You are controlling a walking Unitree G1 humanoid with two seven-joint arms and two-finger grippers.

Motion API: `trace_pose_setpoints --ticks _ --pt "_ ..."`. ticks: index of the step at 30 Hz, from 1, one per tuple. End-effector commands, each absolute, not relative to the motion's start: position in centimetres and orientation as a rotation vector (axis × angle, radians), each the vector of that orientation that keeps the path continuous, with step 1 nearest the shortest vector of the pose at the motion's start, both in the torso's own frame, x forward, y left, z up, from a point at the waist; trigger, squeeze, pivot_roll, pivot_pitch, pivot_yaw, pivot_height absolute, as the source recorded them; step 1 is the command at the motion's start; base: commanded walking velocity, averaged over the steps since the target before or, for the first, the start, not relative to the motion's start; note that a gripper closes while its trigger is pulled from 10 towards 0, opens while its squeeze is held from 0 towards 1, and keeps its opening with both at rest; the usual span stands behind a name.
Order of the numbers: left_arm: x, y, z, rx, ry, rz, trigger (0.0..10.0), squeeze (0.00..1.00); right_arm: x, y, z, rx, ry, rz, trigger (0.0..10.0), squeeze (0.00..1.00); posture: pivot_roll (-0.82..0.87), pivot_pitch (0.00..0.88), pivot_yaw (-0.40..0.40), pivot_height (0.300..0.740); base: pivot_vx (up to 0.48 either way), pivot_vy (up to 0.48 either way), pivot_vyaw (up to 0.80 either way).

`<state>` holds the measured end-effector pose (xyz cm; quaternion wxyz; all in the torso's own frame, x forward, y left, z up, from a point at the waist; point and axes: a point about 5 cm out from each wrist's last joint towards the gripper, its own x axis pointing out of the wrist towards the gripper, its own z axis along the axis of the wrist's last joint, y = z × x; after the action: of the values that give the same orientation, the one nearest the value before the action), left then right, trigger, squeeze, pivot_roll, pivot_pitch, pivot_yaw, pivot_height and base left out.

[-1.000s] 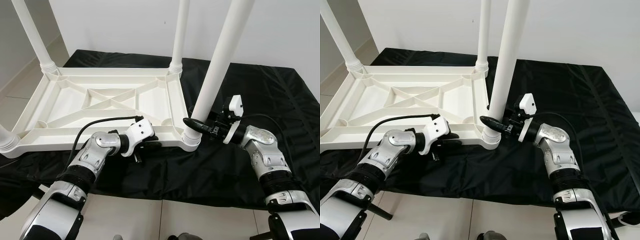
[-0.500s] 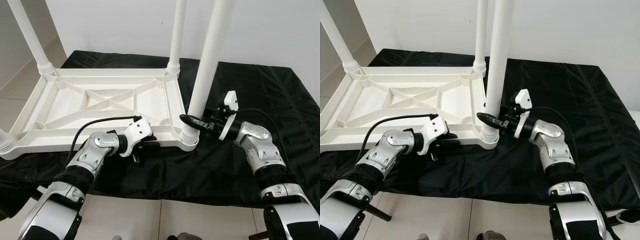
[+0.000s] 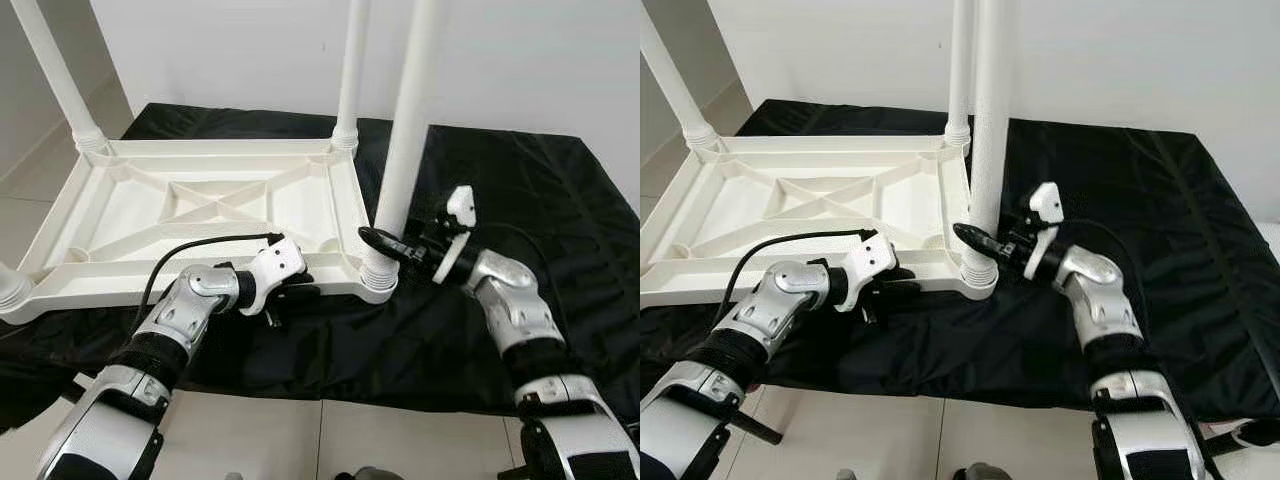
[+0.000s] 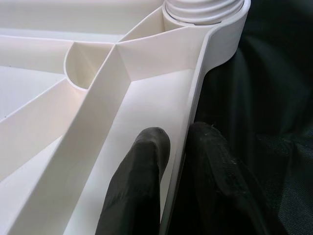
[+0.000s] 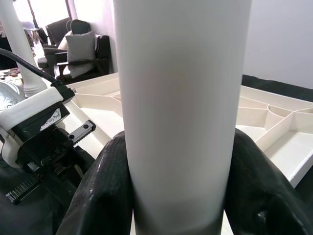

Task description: Building children table

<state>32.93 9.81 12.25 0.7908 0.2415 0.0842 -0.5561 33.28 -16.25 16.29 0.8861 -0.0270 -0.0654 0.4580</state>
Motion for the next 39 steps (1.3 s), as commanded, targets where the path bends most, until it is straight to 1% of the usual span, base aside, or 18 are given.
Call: trace_pose_setpoints --ticks 1,16,27,31,35,39 --pt "31.9 8.5 12.8 0.536 0.153 -1.372 10.0 0.00 32.3 -17.7 12.8 -0.050 0.030 0.895 10.0 0.00 -0.08 0.036 -0.006 0.740 0.000 0.000 0.00" --pt "31.9 8.3 12.9 0.536 0.150 -1.381 10.0 0.00 31.7 -18.9 12.4 -0.048 0.009 0.827 10.0 0.00 -0.08 0.021 -0.001 0.740 0.000 0.000 0.00" --pt "31.8 8.3 12.9 0.541 0.152 -1.388 10.0 0.00 31.9 -19.7 12.1 0.007 -0.002 0.736 10.0 0.00 -0.09 0.016 0.004 0.740 0.000 0.000 0.00" --pt "31.8 8.3 13.0 0.541 0.150 -1.391 10.0 0.00 31.8 -19.9 12.2 0.024 -0.015 0.741 10.0 0.00 -0.09 0.017 0.004 0.740 0.000 0.000 0.00" --pt "31.8 8.3 13.0 0.543 0.152 -1.391 10.0 0.00 32.0 -20.2 12.2 -0.009 -0.011 0.724 10.0 0.00 -0.09 0.022 0.004 0.740 0.000 0.000 0.00" --pt "31.8 8.3 13.0 0.542 0.152 -1.392 10.0 0.00 31.9 -19.8 12.4 -0.014 -0.019 0.744 10.0 0.00 -0.08 0.024 0.000 0.740 0.000 0.000 0.00"
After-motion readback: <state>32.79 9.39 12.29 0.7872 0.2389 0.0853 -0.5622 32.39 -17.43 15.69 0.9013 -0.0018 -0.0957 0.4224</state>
